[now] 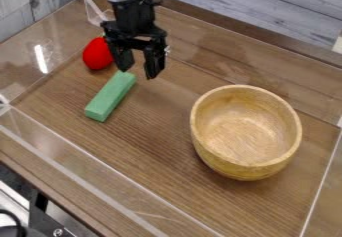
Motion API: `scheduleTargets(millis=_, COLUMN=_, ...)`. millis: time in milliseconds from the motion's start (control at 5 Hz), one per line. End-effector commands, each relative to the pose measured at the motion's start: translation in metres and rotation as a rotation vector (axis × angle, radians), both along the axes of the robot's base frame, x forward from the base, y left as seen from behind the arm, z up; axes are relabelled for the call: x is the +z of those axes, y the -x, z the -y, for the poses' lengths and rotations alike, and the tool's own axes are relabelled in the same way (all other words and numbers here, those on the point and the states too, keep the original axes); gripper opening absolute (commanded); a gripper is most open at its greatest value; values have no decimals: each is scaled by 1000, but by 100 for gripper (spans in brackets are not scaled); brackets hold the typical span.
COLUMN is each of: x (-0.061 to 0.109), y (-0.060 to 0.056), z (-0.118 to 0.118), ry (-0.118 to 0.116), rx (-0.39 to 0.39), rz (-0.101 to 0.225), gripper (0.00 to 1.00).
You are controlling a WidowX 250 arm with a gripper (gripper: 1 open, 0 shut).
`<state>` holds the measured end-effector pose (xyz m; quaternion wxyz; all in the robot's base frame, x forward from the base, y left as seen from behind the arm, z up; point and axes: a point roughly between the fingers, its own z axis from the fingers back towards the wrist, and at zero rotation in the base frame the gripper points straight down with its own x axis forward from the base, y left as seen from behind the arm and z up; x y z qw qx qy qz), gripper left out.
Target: Remove the green block from the brown bowl and put it on the table
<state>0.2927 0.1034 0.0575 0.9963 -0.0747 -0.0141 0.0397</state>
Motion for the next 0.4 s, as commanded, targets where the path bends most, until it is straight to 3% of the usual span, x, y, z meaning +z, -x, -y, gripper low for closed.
scheduleTargets(millis=0, x=15, y=-16, z=-13, ry=-22, rx=29, rz=71, gripper=100)
scheduleTargets(millis=200, x=15, y=-22, z=-21, ry=-20, rx=50, rz=81, gripper=100)
